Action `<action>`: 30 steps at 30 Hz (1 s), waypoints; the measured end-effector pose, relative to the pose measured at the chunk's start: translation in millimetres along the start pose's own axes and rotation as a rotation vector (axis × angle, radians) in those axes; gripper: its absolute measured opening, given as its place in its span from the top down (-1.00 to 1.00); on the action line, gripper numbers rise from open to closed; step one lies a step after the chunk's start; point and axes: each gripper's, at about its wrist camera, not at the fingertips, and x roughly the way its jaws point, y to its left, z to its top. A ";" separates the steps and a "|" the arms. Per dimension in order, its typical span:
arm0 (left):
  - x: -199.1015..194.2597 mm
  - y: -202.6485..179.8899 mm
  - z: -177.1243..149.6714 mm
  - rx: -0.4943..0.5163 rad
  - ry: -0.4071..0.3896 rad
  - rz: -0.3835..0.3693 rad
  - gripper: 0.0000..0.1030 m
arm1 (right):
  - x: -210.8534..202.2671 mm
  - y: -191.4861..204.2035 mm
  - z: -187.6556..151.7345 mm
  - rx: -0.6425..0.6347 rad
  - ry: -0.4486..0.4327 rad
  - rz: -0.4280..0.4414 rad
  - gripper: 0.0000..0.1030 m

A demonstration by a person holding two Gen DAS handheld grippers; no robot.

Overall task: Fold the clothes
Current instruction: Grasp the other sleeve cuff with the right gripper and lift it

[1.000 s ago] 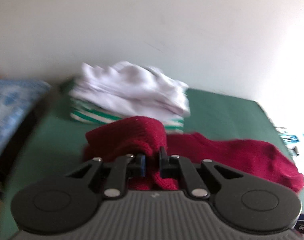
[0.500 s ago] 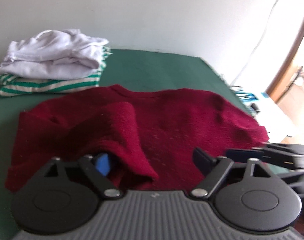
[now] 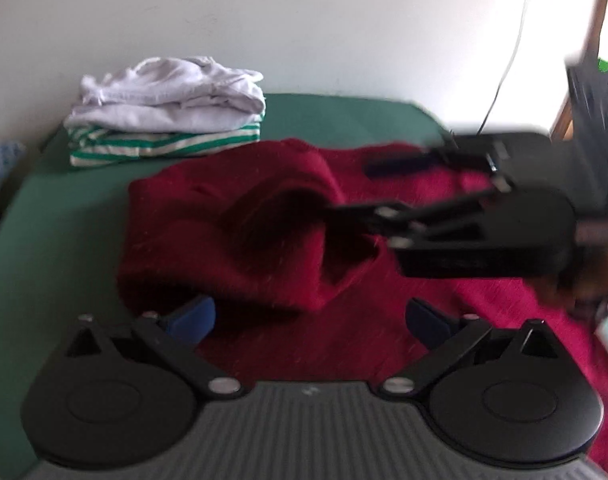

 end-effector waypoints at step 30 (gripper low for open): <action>27.1 -46.8 -6.6 0.414 -0.032 0.343 -0.59 | -72.1 -162.9 -22.3 0.882 -0.251 -0.145 0.84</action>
